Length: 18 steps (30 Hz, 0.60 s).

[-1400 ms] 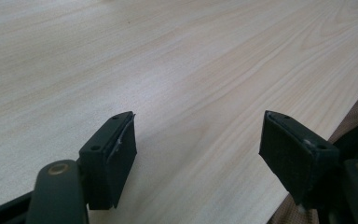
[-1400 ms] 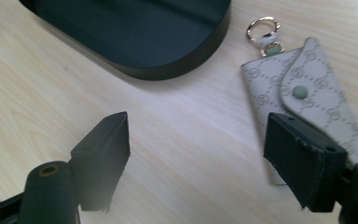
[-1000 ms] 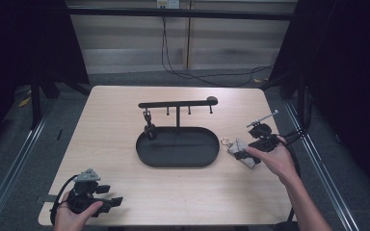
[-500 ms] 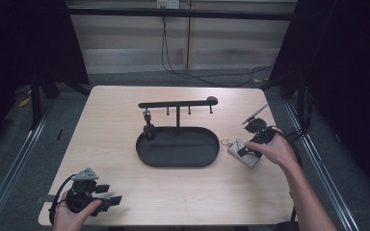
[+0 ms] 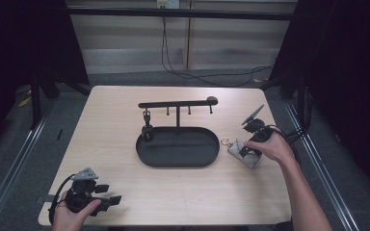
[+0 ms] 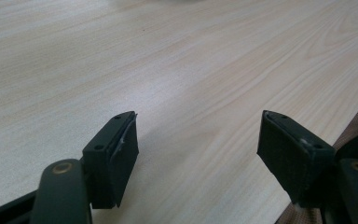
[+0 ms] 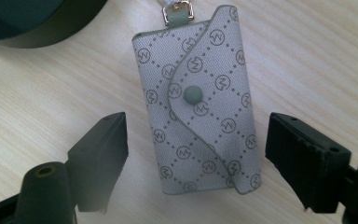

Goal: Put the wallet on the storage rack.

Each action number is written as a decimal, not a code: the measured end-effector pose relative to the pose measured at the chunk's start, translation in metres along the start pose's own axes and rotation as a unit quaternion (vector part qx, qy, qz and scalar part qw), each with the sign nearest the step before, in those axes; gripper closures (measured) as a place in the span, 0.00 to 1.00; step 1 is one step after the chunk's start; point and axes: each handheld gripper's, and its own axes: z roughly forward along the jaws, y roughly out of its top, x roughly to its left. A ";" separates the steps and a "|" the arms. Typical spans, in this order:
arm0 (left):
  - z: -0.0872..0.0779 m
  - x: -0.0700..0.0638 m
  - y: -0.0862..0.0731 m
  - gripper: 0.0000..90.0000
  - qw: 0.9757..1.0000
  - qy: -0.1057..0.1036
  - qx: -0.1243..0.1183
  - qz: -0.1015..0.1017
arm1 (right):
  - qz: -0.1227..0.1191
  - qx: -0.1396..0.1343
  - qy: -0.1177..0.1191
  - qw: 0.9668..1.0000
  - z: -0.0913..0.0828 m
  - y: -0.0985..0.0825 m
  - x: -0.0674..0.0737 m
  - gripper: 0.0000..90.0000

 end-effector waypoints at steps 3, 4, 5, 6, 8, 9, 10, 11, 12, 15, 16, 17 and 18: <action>0.001 0.000 0.000 0.32 1.000 0.000 0.001 -0.001 | -0.004 -0.002 -0.003 1.000 0.003 0.002 0.000 0.23; 0.001 0.000 0.000 0.32 1.000 -0.001 0.002 0.000 | -0.003 0.001 -0.003 1.000 0.004 0.003 -0.001 0.23; 0.000 -0.001 0.000 0.32 1.000 -0.001 0.003 0.000 | -0.005 0.003 -0.006 1.000 0.006 0.003 -0.002 0.23; 0.000 -0.001 0.000 0.32 1.000 0.000 0.003 0.001 | -0.006 0.005 -0.007 1.000 0.007 0.004 -0.003 0.23; 0.000 0.000 0.000 0.32 1.000 0.000 0.002 0.000 | -0.007 0.010 -0.008 1.000 0.011 0.005 -0.003 0.23; 0.000 0.000 0.000 0.32 1.000 -0.001 0.003 0.000 | -0.010 0.013 -0.011 1.000 0.013 0.005 -0.004 0.23; 0.001 0.000 0.000 0.32 1.000 0.000 0.002 0.000 | -0.010 0.015 -0.011 1.000 0.014 0.006 -0.004 0.23; 0.001 0.000 0.000 0.32 1.000 -0.001 0.004 0.000 | -0.013 0.015 -0.012 1.000 0.016 0.006 -0.004 0.23; 0.001 0.000 0.000 0.32 1.000 -0.001 0.004 0.000 | -0.014 0.018 -0.014 1.000 0.016 0.007 -0.003 0.23; 0.001 -0.001 0.000 0.32 1.000 0.001 0.004 0.000 | -0.023 0.022 -0.012 0.999 0.020 0.009 0.000 0.24; 0.001 -0.001 0.000 0.32 1.000 0.000 0.004 0.000 | -0.028 0.026 -0.014 0.999 0.021 0.010 0.001 0.25; 0.001 -0.001 0.000 0.32 1.000 0.000 0.005 0.000 | -0.030 0.027 -0.015 0.999 0.022 0.010 0.002 0.26; 0.001 -0.001 0.000 0.32 1.000 0.000 0.006 0.000 | -0.034 0.029 -0.016 0.999 0.023 0.011 0.002 0.27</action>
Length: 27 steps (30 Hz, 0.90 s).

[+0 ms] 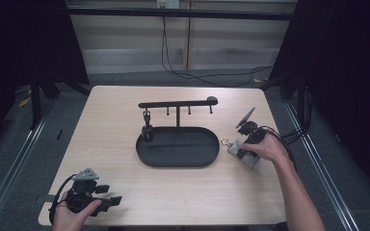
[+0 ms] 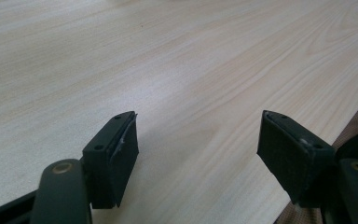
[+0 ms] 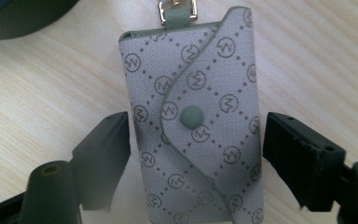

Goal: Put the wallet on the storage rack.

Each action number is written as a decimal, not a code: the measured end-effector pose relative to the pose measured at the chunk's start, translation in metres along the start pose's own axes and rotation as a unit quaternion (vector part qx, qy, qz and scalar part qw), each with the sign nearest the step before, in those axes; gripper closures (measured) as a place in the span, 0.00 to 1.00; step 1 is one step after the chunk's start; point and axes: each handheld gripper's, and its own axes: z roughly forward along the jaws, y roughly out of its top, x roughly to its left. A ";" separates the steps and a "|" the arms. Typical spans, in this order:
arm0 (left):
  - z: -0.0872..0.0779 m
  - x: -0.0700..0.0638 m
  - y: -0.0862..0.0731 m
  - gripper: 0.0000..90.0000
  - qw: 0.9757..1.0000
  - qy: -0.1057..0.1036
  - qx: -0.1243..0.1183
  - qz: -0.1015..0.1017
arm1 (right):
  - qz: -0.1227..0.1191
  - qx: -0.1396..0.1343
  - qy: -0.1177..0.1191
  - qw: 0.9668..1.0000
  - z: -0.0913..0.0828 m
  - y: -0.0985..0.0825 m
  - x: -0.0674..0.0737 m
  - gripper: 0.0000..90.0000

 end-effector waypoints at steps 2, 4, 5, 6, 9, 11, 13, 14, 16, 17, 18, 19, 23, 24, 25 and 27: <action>0.000 0.000 0.000 0.32 1.000 -0.001 0.000 -0.001 | -0.009 0.004 -0.003 1.000 0.003 0.001 0.000 0.27; 0.000 0.000 0.000 0.32 1.000 0.001 0.000 0.000 | -0.008 0.008 -0.002 1.000 0.004 0.001 0.000 0.27; 0.000 0.000 0.000 0.32 1.000 0.000 0.001 0.000 | -0.011 0.009 -0.001 1.000 0.004 0.002 0.000 0.27; 0.000 0.000 0.000 0.32 1.000 0.001 0.001 0.000 | -0.011 0.010 -0.001 1.000 0.005 0.002 0.000 0.27; 0.001 0.000 0.000 0.32 1.000 0.001 0.004 0.001 | -0.016 0.015 -0.006 1.000 0.009 0.003 0.002 0.26; 0.001 0.000 0.000 0.32 1.000 0.002 0.002 0.003 | -0.017 0.016 -0.007 1.000 0.010 0.004 0.002 0.26; 0.000 0.000 0.000 0.32 1.000 0.000 0.000 0.002 | -0.018 0.021 -0.010 1.000 0.011 0.005 0.002 0.26; 0.000 0.000 0.000 0.32 1.000 0.000 0.001 0.002 | -0.019 0.023 -0.010 1.000 0.012 0.005 0.003 0.26; 0.000 0.001 0.000 0.32 1.000 0.000 0.002 0.002 | -0.022 0.027 -0.015 0.999 0.015 0.006 0.004 0.27; 0.000 0.001 0.000 0.32 1.000 -0.002 0.005 0.002 | -0.023 0.032 -0.018 0.999 0.015 0.007 0.004 0.28; 0.000 0.001 0.000 0.32 1.000 -0.001 0.005 0.002 | -0.019 0.033 -0.010 0.999 0.016 0.007 0.004 0.28; 0.000 0.001 0.000 0.32 1.000 0.000 0.007 0.002 | -0.018 0.033 -0.009 0.999 0.016 0.007 0.004 0.28; 0.003 -0.001 0.001 0.32 1.000 -0.001 0.016 0.005 | -0.014 0.040 -0.010 0.999 0.016 0.008 0.004 0.30; 0.003 -0.001 0.001 0.32 1.000 -0.001 0.016 0.006 | -0.012 0.047 -0.011 0.999 0.016 0.010 0.005 0.31; 0.003 -0.001 0.001 0.32 1.000 -0.002 0.016 0.006 | -0.006 0.056 -0.012 0.998 0.016 0.011 0.004 0.31; 0.003 -0.001 0.001 0.32 1.000 -0.002 0.014 0.005 | 0.003 0.075 -0.017 0.997 0.016 0.016 0.006 0.33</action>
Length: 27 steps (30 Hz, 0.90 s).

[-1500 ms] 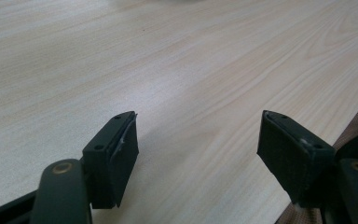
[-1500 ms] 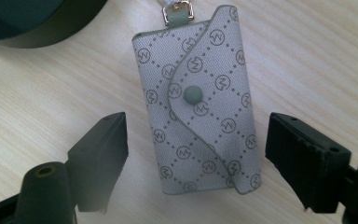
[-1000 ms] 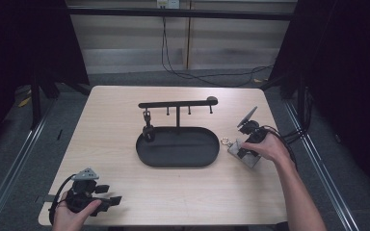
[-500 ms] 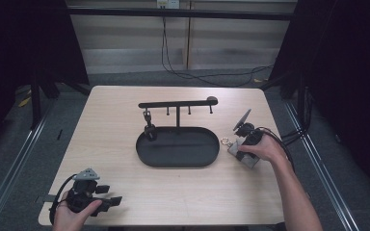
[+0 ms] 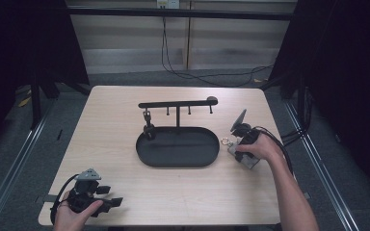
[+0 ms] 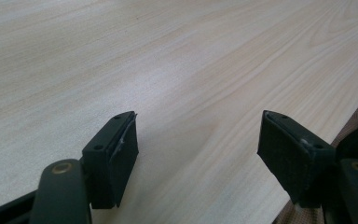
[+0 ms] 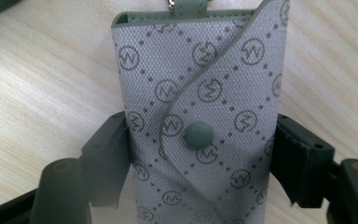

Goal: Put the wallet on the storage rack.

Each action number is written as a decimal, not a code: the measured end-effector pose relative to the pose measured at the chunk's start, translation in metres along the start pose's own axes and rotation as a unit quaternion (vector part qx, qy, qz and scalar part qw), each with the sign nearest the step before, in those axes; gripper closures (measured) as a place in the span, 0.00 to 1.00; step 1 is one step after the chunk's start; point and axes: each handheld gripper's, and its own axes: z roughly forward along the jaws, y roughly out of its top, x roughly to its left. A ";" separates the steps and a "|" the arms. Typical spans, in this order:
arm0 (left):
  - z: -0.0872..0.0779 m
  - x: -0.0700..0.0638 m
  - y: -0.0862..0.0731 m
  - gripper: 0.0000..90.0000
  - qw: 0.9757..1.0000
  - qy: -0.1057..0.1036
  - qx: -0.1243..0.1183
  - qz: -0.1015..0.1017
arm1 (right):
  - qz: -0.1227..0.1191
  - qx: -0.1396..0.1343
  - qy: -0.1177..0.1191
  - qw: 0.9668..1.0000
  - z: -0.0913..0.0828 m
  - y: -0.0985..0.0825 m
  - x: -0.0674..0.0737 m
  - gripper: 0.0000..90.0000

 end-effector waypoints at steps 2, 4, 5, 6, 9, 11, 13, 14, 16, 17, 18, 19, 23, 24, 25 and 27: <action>-0.001 0.001 0.000 0.32 1.000 0.000 -0.001 0.002 | 0.005 0.006 0.000 1.000 0.000 0.002 0.000 0.34; -0.002 0.001 0.000 0.32 1.000 -0.001 -0.002 0.001 | 0.012 0.005 0.006 1.000 -0.001 0.002 -0.001 0.35; -0.001 0.001 0.000 0.32 1.000 -0.001 -0.002 0.001 | 0.015 0.003 0.010 1.000 -0.002 0.001 -0.002 0.35; -0.001 0.001 0.000 0.32 1.000 -0.001 -0.001 0.002 | 0.018 0.003 0.012 1.000 -0.002 0.001 -0.003 0.36; -0.001 0.001 0.000 0.31 1.000 -0.003 0.002 0.003 | 0.026 0.003 0.017 1.000 -0.003 0.000 -0.004 0.36; -0.001 0.001 0.000 0.31 1.000 -0.003 0.002 0.002 | 0.027 0.003 0.020 0.999 -0.004 -0.001 -0.005 0.36; -0.002 0.001 0.000 0.31 1.000 -0.001 0.002 0.001 | 0.031 0.004 0.022 0.999 -0.005 -0.002 -0.006 0.36; -0.001 0.001 0.000 0.31 1.000 0.000 0.000 0.000 | 0.032 0.001 0.022 0.999 -0.007 -0.003 -0.007 0.36; -0.001 0.001 0.000 0.31 1.000 -0.001 -0.001 0.000 | 0.038 -0.005 0.025 0.999 -0.010 -0.005 -0.007 0.37; -0.001 0.001 0.000 0.31 1.000 -0.004 0.002 0.000 | 0.040 -0.009 0.026 0.999 -0.012 -0.006 -0.008 0.37; -0.001 0.001 0.001 0.31 1.000 -0.004 0.002 0.001 | 0.041 -0.011 0.028 0.999 -0.014 -0.007 -0.008 0.37; 0.000 0.001 0.000 0.31 1.000 -0.002 -0.001 0.000 | 0.042 -0.011 0.031 0.999 -0.015 -0.008 -0.009 0.37; -0.001 0.002 0.001 0.30 1.000 -0.007 0.001 -0.003 | 0.049 -0.017 0.033 0.998 -0.020 -0.011 -0.010 0.37; -0.001 0.003 0.001 0.29 1.000 -0.007 0.001 -0.003 | 0.047 -0.017 0.029 0.998 -0.022 -0.011 -0.010 0.37; -0.001 0.003 0.001 0.29 1.000 -0.009 0.001 -0.004 | 0.048 -0.018 0.028 0.998 -0.024 -0.010 -0.010 0.37; -0.001 0.003 0.001 0.29 1.000 -0.011 -0.002 -0.007 | 0.049 -0.025 0.025 0.998 -0.029 -0.010 -0.010 0.37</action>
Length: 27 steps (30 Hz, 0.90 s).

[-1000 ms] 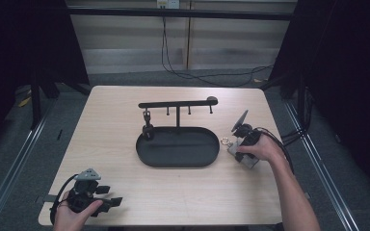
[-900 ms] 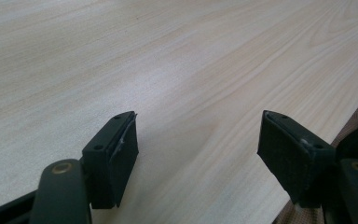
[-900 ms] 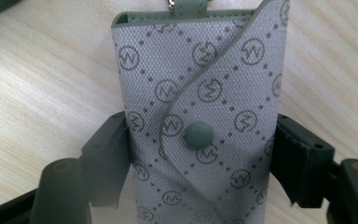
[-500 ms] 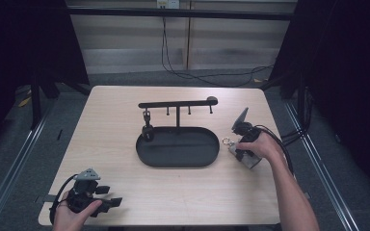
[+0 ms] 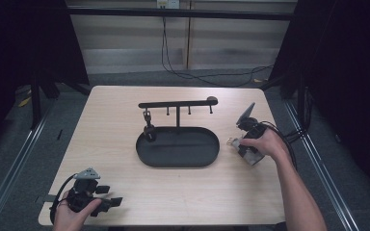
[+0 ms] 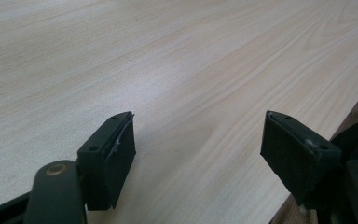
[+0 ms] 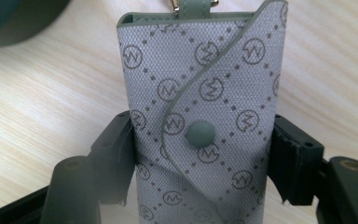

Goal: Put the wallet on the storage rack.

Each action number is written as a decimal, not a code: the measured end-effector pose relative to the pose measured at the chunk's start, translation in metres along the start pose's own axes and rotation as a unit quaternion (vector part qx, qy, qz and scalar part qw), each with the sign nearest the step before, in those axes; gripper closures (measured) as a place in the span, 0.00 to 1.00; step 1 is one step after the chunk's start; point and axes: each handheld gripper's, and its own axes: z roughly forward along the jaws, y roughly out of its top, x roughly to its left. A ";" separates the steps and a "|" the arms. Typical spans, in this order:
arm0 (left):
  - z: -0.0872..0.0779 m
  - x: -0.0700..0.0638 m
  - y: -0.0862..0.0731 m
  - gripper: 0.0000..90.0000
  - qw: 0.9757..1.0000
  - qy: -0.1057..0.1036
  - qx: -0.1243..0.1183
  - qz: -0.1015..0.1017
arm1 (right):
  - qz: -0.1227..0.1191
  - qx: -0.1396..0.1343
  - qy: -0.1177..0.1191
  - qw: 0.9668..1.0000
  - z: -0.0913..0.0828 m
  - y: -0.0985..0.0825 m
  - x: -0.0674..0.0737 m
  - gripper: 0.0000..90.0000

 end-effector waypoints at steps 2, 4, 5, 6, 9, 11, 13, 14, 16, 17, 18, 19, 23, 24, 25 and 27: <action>0.000 0.000 0.000 0.29 1.000 0.000 0.001 0.003 | -0.002 -0.003 -0.003 1.000 -0.004 0.001 0.002 0.37; -0.001 0.000 0.000 0.29 1.000 -0.002 0.001 0.004 | 0.002 -0.005 -0.004 1.000 -0.006 0.002 0.003 0.37; -0.001 0.000 0.000 0.29 1.000 -0.002 -0.002 0.004 | 0.003 -0.006 -0.001 1.000 -0.007 0.002 0.003 0.37; -0.001 0.000 0.000 0.29 1.000 -0.002 -0.001 0.004 | 0.001 -0.005 0.000 1.000 -0.007 0.002 0.003 0.37; 0.000 0.001 0.000 0.27 1.000 -0.003 -0.001 0.002 | 0.004 -0.007 -0.002 1.000 -0.008 0.002 0.004 0.37; 0.000 0.002 0.001 0.25 1.000 -0.004 0.000 0.003 | 0.005 -0.011 0.001 1.000 -0.009 0.001 0.004 0.37; 0.001 0.001 0.002 0.25 1.000 0.004 0.005 0.005 | 0.007 -0.015 0.000 1.000 -0.011 0.001 0.003 0.37; 0.001 0.001 0.002 0.25 1.000 0.005 0.007 0.006 | 0.007 -0.015 0.002 1.000 -0.012 0.000 0.002 0.37; 0.001 0.001 0.002 0.25 1.000 0.002 0.008 0.005 | 0.009 -0.016 0.000 1.000 -0.014 -0.002 0.002 0.37; 0.001 0.001 0.002 0.25 1.000 0.000 0.010 0.008 | 0.009 -0.017 -0.001 1.000 -0.015 -0.002 0.002 0.37; 0.001 0.000 0.002 0.25 1.000 -0.001 0.011 0.009 | 0.011 -0.018 -0.004 1.000 -0.018 -0.003 0.002 0.37; 0.001 0.000 0.002 0.25 1.000 -0.002 0.011 0.010 | 0.011 -0.020 -0.004 1.000 -0.020 -0.004 0.002 0.37; 0.002 -0.001 0.002 0.25 1.000 -0.007 0.011 0.010 | 0.012 -0.029 -0.005 1.000 -0.027 -0.006 0.004 0.37; 0.002 -0.001 0.002 0.25 1.000 -0.008 0.013 0.010 | 0.012 -0.030 -0.009 0.999 -0.028 -0.006 0.004 0.37; 0.002 -0.001 0.002 0.25 1.000 -0.007 0.015 0.012 | 0.013 -0.032 -0.012 0.999 -0.029 -0.006 0.005 0.37; 0.004 -0.001 0.002 0.25 1.000 -0.007 0.017 0.013 | 0.015 -0.035 -0.011 0.999 -0.032 -0.005 0.005 0.37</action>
